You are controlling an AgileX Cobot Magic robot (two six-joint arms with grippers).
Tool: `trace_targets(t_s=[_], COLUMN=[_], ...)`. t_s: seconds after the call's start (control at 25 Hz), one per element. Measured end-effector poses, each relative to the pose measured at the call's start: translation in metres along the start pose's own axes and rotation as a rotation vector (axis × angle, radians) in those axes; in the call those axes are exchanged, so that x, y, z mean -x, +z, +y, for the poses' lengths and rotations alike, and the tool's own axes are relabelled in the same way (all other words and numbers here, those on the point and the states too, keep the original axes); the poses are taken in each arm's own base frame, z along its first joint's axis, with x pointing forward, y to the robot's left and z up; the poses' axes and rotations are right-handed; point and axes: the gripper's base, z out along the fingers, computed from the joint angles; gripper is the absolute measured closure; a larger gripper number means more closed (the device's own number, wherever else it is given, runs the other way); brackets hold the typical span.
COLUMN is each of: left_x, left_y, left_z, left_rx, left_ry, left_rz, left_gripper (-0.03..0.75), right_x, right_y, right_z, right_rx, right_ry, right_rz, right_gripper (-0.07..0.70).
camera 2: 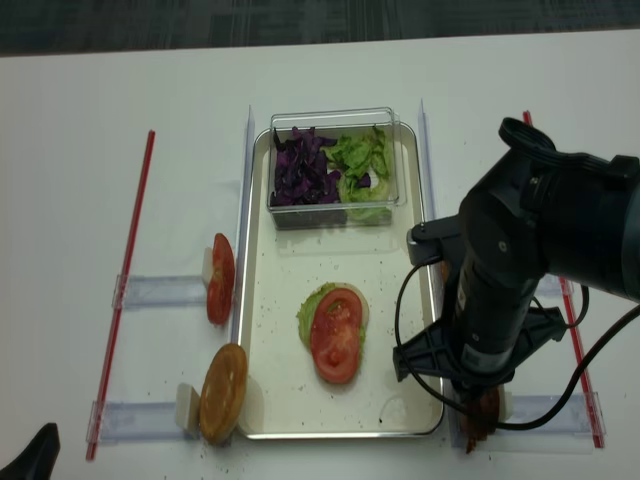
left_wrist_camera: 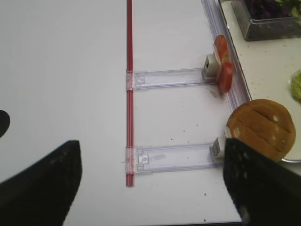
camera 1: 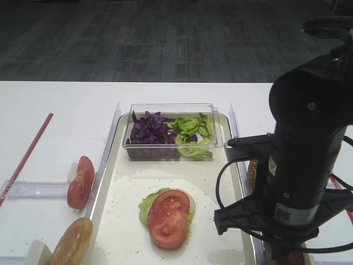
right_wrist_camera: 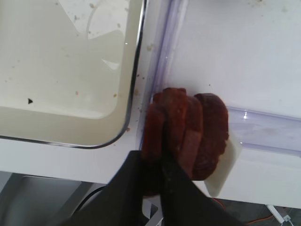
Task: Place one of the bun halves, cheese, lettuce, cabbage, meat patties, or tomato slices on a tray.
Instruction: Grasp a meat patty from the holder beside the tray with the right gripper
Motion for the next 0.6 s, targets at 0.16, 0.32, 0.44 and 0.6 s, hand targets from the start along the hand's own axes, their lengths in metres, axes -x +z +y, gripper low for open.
trace_targets(t_s=[0.16,0.32,0.44,0.6], left_x=[0.0000,0.0000,0.0000,0.0000], left_y=[0.0000,0.0000,0.0000,0.0000], left_z=[0.0000,0.0000,0.0000,0.0000], left_rx=[0.000,0.000,0.000,0.000], left_ry=[0.000,0.000,0.000,0.000], left_rz=[0.000,0.000,0.000,0.000], left_gripper=[0.151,0.151,0.151,0.151], right_x=[0.0000,0.0000,0.0000,-0.0001], right_y=[0.0000,0.0000,0.0000,0.0000], right_z=[-0.0001,-0.0001,-0.0001,-0.0003], right_rx=[-0.001,-0.001,-0.001,-0.003], right_ry=[-0.003,-0.007,-0.007,-0.008], right_rz=[0.000,0.000,0.000,0.001], right_gripper=[0.504,0.504,0.504,0.505])
